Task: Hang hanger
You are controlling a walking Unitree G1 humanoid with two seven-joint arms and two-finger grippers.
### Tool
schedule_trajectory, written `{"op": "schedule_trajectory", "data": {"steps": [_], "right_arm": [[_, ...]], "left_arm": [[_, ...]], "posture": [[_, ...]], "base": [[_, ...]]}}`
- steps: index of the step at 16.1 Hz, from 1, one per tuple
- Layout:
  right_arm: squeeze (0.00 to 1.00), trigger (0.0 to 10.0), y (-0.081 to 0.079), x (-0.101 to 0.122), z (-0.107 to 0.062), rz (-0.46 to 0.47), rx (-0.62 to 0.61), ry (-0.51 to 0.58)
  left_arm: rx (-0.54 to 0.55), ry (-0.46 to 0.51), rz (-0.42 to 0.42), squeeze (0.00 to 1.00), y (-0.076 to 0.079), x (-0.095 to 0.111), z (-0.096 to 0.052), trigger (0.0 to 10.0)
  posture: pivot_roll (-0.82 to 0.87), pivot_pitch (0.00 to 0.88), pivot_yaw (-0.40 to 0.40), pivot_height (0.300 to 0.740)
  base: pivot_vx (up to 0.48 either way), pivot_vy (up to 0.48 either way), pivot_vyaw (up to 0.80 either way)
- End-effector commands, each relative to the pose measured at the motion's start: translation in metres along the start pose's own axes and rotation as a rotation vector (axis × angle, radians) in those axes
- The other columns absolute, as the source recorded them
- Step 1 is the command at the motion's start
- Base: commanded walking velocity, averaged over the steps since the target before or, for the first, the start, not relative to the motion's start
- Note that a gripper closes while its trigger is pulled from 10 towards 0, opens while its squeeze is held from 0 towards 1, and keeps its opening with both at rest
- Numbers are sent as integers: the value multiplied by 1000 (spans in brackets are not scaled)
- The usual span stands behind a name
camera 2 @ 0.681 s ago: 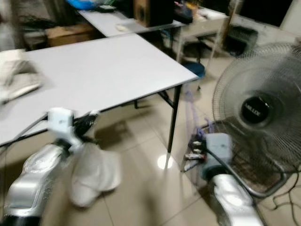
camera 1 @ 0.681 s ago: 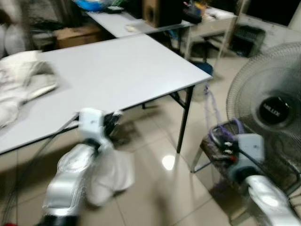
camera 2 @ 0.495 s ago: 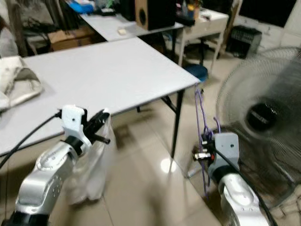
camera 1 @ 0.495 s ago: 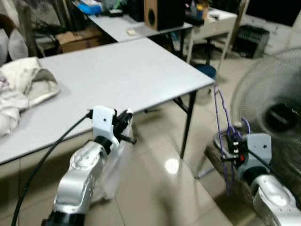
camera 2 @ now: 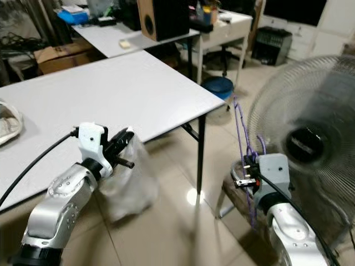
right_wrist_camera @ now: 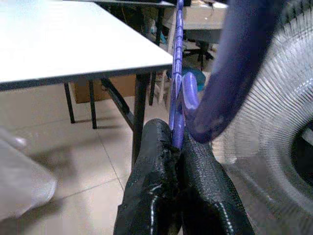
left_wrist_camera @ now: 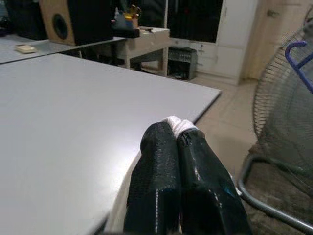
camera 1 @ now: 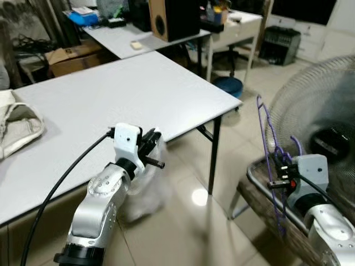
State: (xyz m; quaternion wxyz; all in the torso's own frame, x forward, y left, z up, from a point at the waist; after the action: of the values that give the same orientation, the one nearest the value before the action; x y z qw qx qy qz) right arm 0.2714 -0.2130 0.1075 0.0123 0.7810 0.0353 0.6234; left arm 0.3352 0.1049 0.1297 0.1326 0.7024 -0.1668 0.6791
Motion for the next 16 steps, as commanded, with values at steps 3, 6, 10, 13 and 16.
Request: {"op": "schedule_trajectory", "data": {"steps": [3,6,10,13,16], "right_arm": [[0,10000,-12,13,1,-20,81,28],[0,10000,-35,30,-12,-83,363,21],[0,10000,-49,41,-60,-211,814,-135],[0,10000,-44,47,-79,-277,980,-227],[0,10000,-31,49,-81,-350,1028,-320]], "left_arm": [[16,22,18,0,-9,8,3,10000],[2,56,51,0,-17,28,21,10000],[31,161,155,0,-55,91,59,10000],[47,205,261,0,-74,128,71,10000],[108,187,362,0,-102,142,75,10000]], "posture": [[-259,0,42,740],[-245,0,28,740],[-231,0,19,740],[-221,0,11,740],[-203,0,-3,740]], "base": [[374,0,0],[375,0,0],[374,0,0],[376,0,0],[374,0,0]]}}
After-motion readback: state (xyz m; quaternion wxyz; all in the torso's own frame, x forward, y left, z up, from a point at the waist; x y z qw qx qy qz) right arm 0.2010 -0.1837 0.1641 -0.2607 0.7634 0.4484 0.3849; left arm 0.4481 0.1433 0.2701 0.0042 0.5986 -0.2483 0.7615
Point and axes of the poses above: a point about 5 cm out from each wrist's last joint towards the gripper, its own z axis pointing out of the wrist towards the gripper, its own x axis along the axis of the wrist's last joint, y = z × x, the point moved 6 cm from there along z, pointing out of the wrist towards the gripper, and after that the axes turned 6 degrees about z, right-handed, at the moved point
